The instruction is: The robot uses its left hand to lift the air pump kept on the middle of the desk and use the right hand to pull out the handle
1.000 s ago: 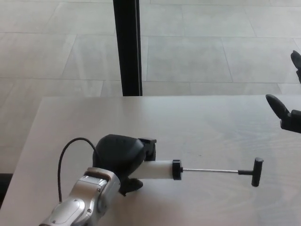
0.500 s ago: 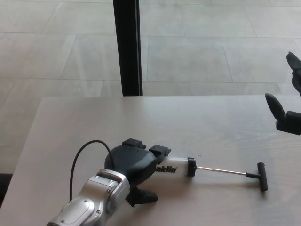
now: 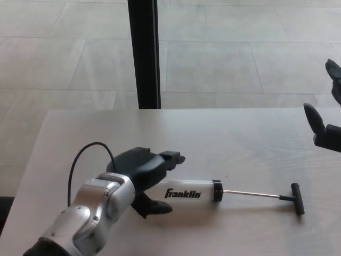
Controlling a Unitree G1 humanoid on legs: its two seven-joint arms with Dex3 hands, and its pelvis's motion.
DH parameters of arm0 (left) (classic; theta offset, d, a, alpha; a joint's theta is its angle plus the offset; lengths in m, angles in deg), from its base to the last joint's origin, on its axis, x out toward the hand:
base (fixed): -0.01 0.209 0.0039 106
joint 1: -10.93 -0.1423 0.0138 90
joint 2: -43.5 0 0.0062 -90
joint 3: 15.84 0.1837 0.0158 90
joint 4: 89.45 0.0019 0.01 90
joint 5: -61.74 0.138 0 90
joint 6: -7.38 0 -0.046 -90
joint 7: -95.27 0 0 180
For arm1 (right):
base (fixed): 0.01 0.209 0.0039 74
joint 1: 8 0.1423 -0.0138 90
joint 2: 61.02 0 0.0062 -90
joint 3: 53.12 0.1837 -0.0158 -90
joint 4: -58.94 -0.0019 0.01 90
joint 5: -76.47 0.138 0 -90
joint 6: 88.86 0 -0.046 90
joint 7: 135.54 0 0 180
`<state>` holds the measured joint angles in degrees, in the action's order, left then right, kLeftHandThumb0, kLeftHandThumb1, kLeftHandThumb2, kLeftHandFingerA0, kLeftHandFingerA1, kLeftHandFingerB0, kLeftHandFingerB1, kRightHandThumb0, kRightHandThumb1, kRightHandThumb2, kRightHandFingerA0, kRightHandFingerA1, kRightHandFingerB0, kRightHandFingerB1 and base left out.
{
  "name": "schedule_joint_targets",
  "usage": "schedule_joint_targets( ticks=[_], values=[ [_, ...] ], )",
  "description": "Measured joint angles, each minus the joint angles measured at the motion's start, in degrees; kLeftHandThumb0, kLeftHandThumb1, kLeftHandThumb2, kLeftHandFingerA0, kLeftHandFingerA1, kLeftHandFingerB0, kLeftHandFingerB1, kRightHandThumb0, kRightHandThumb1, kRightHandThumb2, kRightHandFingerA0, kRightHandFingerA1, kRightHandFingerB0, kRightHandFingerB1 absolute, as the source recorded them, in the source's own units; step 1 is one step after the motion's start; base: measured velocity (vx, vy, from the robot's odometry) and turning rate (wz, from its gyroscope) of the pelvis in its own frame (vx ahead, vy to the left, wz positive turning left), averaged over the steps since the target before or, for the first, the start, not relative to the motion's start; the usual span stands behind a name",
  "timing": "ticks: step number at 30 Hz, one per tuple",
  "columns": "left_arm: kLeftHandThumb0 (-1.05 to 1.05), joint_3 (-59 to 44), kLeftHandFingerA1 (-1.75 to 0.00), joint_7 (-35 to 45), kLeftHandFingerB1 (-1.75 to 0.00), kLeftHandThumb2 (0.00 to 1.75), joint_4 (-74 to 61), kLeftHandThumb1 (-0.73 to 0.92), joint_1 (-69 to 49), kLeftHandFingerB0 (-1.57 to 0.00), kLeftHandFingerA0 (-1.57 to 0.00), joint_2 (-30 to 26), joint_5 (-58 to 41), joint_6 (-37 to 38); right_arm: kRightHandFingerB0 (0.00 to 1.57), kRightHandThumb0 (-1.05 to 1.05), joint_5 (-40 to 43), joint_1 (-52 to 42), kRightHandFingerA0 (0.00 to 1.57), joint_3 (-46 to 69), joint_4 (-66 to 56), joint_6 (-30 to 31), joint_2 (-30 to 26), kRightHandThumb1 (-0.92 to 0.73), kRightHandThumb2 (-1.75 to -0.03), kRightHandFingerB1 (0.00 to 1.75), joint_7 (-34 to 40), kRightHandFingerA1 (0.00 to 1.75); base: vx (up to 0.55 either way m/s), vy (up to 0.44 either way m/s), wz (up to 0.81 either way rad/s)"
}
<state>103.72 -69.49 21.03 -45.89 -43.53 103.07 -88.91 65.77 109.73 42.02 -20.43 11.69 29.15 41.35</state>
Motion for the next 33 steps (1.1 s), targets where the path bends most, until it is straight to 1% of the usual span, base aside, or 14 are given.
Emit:
schedule_joint_targets(
  ticks=[2,3,11,14,15,18,23,24,26,27,28,29,30,33],
  values=[
    [-0.85,-2.62,-0.5,0.33,-0.16,0.96,-0.32,0.55,0.01,-0.11,-0.02,0.26,-1.81,0.21,0.03,-1.05,0.04,0.0,0.0,0.02,0.0,0.0,-0.01,-0.66,-1.0,0.0,0.0,0.16,0.0,0.0,0.0],
    [-0.83,-3.89,-0.27,0.53,-0.14,0.96,-0.5,0.54,0.02,-0.08,-0.04,0.38,-2.65,0.29,0.08,-1.01,0.04,0.0,0.0,0.04,0.0,0.0,-0.01,-0.63,-0.99,0.03,0.0,0.15,0.0,0.0,0.0],
    [-0.94,-13.89,-0.1,2.25,0.0,0.99,-1.81,0.7,0.21,0.0,0.0,0.17,-9.35,0.32,0.0,-0.96,0.13,-0.01,0.0,0.72,0.37,-0.01,-0.91,-0.61,-0.98,0.05,-0.04,0.13,0.0,0.0,0.0],
    [-0.89,-18.25,-0.27,3.13,-0.11,1.0,-1.76,0.62,0.21,-0.08,-0.02,-0.88,-12.03,0.31,0.05,-1.02,0.27,-0.15,0.0,1.82,0.71,-0.01,-2.38,-0.67,-1.06,0.09,-0.14,0.18,0.0,0.0,0.0],
    [-0.87,-19.38,-0.26,3.36,-0.09,0.99,-1.71,0.63,0.18,0.0,0.0,-1.16,-12.71,0.31,0.01,-0.99,0.36,-0.21,0.0,2.25,0.84,-0.03,-2.85,-0.65,-1.04,0.11,-0.19,0.22,0.0,0.0,0.0],
    [-0.79,-24.44,-0.38,4.27,-0.21,0.95,-1.26,0.55,-0.34,-0.06,-0.01,-3.41,-15.17,0.3,0.03,-1.01,0.86,-0.87,0.0,4.5,2.31,-0.28,-5.81,-0.65,-1.06,0.13,-0.42,0.17,0.0,0.0,0.0],
    [-0.83,-32.86,-0.46,5.53,-0.29,1.02,0.13,0.57,-2.59,-0.04,-0.03,-7.5,-18.68,0.29,0.0,-1.05,1.73,-3.05,0.0,8.93,5.71,-0.74,-11.54,-0.69,-1.1,0.13,-0.53,0.24,0.0,0.0,0.0],
    [-0.88,-34.14,-0.45,5.69,-0.25,1.06,0.43,0.66,-3.11,-0.06,0.0,-8.13,-19.19,0.29,0.04,-1.04,1.85,-3.48,0.0,9.62,6.37,-0.84,-12.46,-0.7,-1.09,0.09,-0.53,0.26,0.0,0.0,0.0],
    [-0.8,-37.5,-0.54,6.07,-0.29,0.99,1.34,0.67,-4.61,-0.04,-0.06,-9.85,-20.49,0.29,0.0,-0.97,2.19,-4.83,0.0,11.51,8.08,-1.06,-14.87,-0.65,-1.06,0.16,-0.54,0.27,0.0,0.0,0.0],
    [-0.8,-39.73,-0.52,6.27,-0.3,0.67,2.07,0.86,-5.59,-0.07,-0.06,-10.69,-21.42,0.29,0.03,-0.94,2.41,-5.72,0.0,12.71,9.28,-1.27,-16.3,-0.65,-1.06,0.17,-0.56,0.3,0.0,0.0,0.0],
    [-0.81,-41.26,-0.55,6.42,-0.36,1.07,2.54,0.65,-6.4,0.0,-0.04,-11.22,-22.0,0.3,0.06,-1.05,2.58,-6.41,0.0,13.6,10.08,-1.44,-17.26,-0.75,-1.11,0.15,-0.56,0.15,0.0,0.0,0.0],
    [-0.81,-42.68,-0.55,6.56,-0.36,1.07,3.02,0.65,-7.24,0.0,-0.04,-11.75,-22.54,0.3,0.06,-1.05,2.7,-7.14,0.0,14.38,10.9,-1.56,-18.23,-0.75,-1.11,0.15,-0.56,0.15,0.0,0.0,0.0],
    [-0.78,-44.4,-0.56,6.66,-0.36,1.08,3.61,0.66,-8.34,0.0,-0.05,-12.32,-23.16,0.3,0.0,-0.89,2.85,-8.08,0.0,15.38,11.92,-1.62,-19.32,-0.66,-1.07,0.21,-0.56,0.27,0.0,0.0,0.0],
    [-0.77,-50.1,-0.55,6.97,-0.31,1.08,5.84,0.66,-12.1,0.0,-0.03,-13.62,-25.3,0.3,0.0,-0.91,3.42,-11.2,0.0,18.47,15.41,-1.99,-22.57,-0.66,-1.08,0.21,-0.55,0.26,0.0,0.0,0.0]
  ],
)
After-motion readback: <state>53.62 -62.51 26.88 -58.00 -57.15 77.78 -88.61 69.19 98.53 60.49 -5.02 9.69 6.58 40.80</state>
